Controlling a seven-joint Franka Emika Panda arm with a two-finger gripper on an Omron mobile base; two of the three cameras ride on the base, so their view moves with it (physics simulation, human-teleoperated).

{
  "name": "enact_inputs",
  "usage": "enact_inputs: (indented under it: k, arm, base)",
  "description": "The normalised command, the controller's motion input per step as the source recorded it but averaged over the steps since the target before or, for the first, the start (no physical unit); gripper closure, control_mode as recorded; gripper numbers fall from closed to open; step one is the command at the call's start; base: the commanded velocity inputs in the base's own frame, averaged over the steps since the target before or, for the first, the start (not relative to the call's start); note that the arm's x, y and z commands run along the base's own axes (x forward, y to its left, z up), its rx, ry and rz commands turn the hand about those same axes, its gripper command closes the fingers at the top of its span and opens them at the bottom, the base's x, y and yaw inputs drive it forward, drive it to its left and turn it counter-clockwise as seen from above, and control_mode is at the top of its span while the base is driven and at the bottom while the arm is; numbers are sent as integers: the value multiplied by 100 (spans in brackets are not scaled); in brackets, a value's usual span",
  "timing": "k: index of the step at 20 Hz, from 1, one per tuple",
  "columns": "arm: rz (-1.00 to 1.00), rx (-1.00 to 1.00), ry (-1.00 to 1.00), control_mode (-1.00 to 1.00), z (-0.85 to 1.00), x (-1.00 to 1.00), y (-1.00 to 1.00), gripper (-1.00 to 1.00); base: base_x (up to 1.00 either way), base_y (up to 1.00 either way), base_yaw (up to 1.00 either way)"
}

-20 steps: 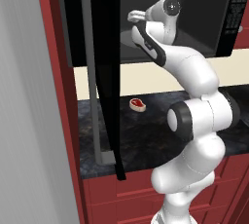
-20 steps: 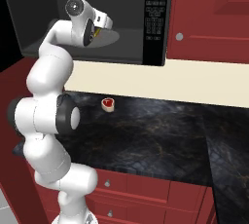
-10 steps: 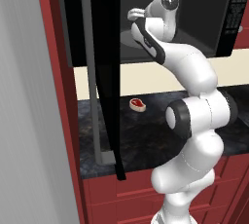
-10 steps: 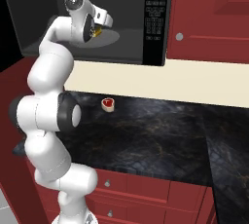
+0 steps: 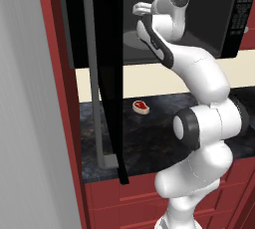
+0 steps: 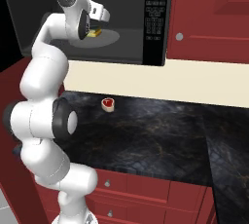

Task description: Place the sponge inside the microwave to prepare for sanitizing.

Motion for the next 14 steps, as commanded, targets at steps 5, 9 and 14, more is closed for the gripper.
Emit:
enact_inputs:
  k: [5, 9, 14]
  arm:
    - [0, 0, -27, -100, 0, -59, 0, -100]
    - [0, -1, -12, -100, 8, -65, 0, -100]
    - [0, 0, -7, -100, 35, -91, 0, -100]
  base:
    - [0, 0, 0]
    - [0, 0, 0]
    - [0, 0, 0]
